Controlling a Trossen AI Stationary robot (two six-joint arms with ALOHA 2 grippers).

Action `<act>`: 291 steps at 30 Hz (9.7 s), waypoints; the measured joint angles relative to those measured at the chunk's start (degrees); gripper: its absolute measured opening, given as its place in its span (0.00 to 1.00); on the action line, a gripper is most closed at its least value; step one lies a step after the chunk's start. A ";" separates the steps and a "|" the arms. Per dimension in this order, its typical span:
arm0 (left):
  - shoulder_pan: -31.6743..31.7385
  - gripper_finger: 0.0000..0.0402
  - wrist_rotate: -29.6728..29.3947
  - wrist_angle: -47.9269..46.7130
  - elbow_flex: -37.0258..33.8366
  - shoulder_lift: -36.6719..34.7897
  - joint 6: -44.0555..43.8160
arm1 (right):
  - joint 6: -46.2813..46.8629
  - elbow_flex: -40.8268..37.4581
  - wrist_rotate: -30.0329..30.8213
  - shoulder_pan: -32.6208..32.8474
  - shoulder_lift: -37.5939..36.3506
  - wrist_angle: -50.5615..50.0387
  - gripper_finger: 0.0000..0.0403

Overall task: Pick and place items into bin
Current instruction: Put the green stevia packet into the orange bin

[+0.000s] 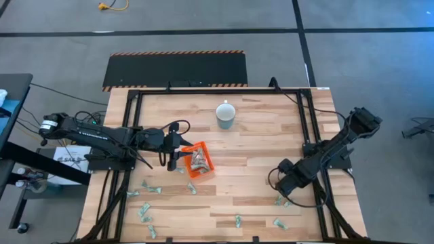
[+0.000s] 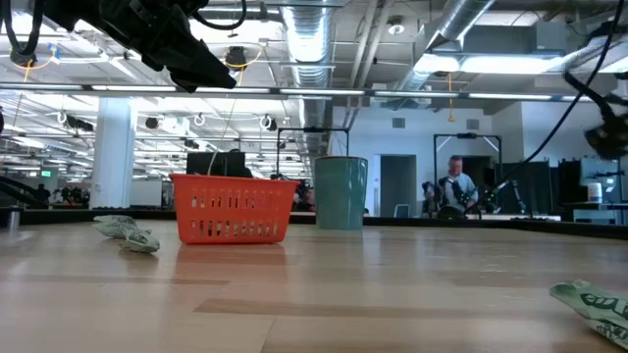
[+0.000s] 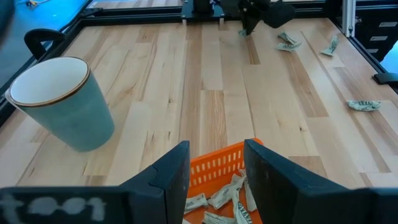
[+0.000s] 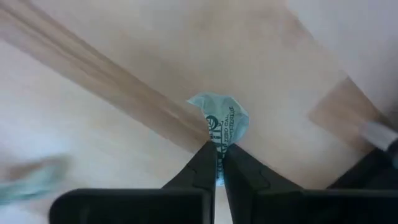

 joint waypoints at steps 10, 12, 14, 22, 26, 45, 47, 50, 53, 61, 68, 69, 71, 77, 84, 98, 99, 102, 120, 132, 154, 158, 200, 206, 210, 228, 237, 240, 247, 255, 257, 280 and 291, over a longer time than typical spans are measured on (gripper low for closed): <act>-0.01 0.35 -0.28 -1.35 0.00 0.00 -1.40 | -16.14 11.40 17.54 -5.46 -0.08 -0.97 0.01; 0.00 0.35 -0.30 -1.50 0.00 0.00 -1.44 | -21.28 13.48 22.03 -6.99 -0.10 1.00 0.01; -0.01 0.35 -0.30 -1.80 0.00 0.00 -1.50 | -27.38 15.13 25.42 -8.51 -0.10 3.81 0.01; 0.00 0.35 -0.40 -2.88 0.00 0.00 -1.89 | -56.18 16.81 27.30 -16.66 0.27 32.62 0.01; -0.01 0.35 -0.90 -4.31 0.00 0.00 -2.95 | -66.28 16.86 19.56 -21.27 2.88 47.36 0.02; 0.00 0.35 0.04 -27.40 0.00 0.02 -23.41 | -80.75 27.95 -1.37 -33.04 25.39 63.66 0.03; 0.00 0.35 0.38 -30.03 -0.02 0.02 -25.15 | -82.10 29.51 -2.94 -33.12 26.50 63.09 0.04; 0.00 0.35 1.65 -32.95 0.00 0.02 -26.82 | -82.44 30.96 -4.90 -33.67 27.35 62.77 0.07; -0.02 0.35 1.70 -34.17 -0.02 0.02 -26.94 | -83.64 31.49 -6.90 -34.39 27.13 60.68 0.12; -0.02 0.35 5.73 -34.22 -0.02 0.02 -19.08 | -83.65 31.50 -9.24 -35.78 26.91 59.84 0.27; -0.04 0.35 3.17 -33.90 -0.02 1.61 -24.93 | -83.61 31.55 -5.52 -36.92 23.20 51.41 0.33; -0.02 0.35 1.76 -33.48 0.00 2.44 -28.54 | -83.62 31.55 -3.27 -36.94 22.44 49.37 0.33; 0.02 0.35 -0.35 -33.92 -0.02 4.13 -36.69 | -83.61 31.50 0.91 -36.72 20.73 45.22 0.33; 0.07 0.35 2.05 -33.73 -0.02 11.21 -50.40 | -83.19 31.51 10.30 -35.26 15.32 33.66 0.33; 0.07 0.35 6.43 -29.93 -0.02 18.37 -57.88 | -83.21 31.48 13.64 -34.76 10.80 26.77 0.33; -0.03 0.35 5.44 -24.78 0.15 22.32 -59.62 | -84.65 31.33 13.75 -34.73 11.28 26.14 0.33; -0.04 0.35 5.23 -24.68 0.15 22.32 -59.79 | -84.65 31.15 13.73 -34.73 11.28 26.25 0.33; -0.02 0.35 5.36 -24.04 0.11 22.34 -58.61 | -84.61 31.04 13.73 -34.73 11.25 25.94 0.33; 0.01 0.35 0.41 -28.29 0.17 22.41 -60.84 | -84.19 31.04 13.72 -33.36 11.17 25.72 0.33; 0.05 0.35 -1.26 -37.11 0.17 22.40 -62.93 | -84.17 31.04 13.73 -33.36 11.17 25.68 0.33; 0.28 0.35 2.08 -30.34 2.71 21.86 -64.75 | -84.24 31.06 13.73 -33.38 11.17 24.65 0.33; 0.91 0.35 -2.10 -30.52 2.72 21.84 -66.70 | -84.51 31.06 13.73 -33.38 11.17 24.60 0.33; 5.29 0.35 -3.03 -31.17 2.01 21.81 14.25 | -84.63 31.06 13.71 -33.38 11.17 22.24 0.33; 5.25 0.35 -2.61 -29.87 0.85 23.32 14.06 | -84.63 31.06 13.71 -33.38 11.17 22.24 0.33; 5.25 0.34 -2.89 -28.61 0.77 23.40 13.42 | -84.63 31.06 13.72 -33.38 11.17 22.24 0.33; 5.33 0.01 -5.03 -34.37 5.87 23.01 6.36 | -84.28 31.09 13.72 -33.38 11.17 20.22 0.33; 4.62 0.00 -5.04 -42.20 14.30 14.79 1.14 | -82.92 31.11 13.72 -33.38 11.17 17.78 0.33; 3.35 0.00 -4.66 -37.83 15.34 10.81 -1.22 | -82.85 31.11 13.72 -33.37 11.17 16.75 0.33; 0.25 0.00 0.85 -25.60 15.41 10.17 -4.92 | -80.62 31.11 13.77 -33.10 11.17 13.62 0.33; -0.17 0.00 3.62 -21.46 15.45 22.00 -2.97 | -79.04 31.11 13.91 -32.08 11.17 11.62 0.33; -0.17 0.00 3.39 -21.51 15.85 23.91 -1.13 | -78.51 31.11 13.99 -31.85 11.17 10.33 0.33; -0.02 0.19 2.91 -21.84 16.24 25.16 -1.62 | -39.86 31.06 21.33 -8.07 5.71 -15.24 0.33; 0.00 0.31 3.09 -23.82 16.24 25.11 0.27 | -30.68 31.06 20.74 9.93 11.49 -16.21 0.33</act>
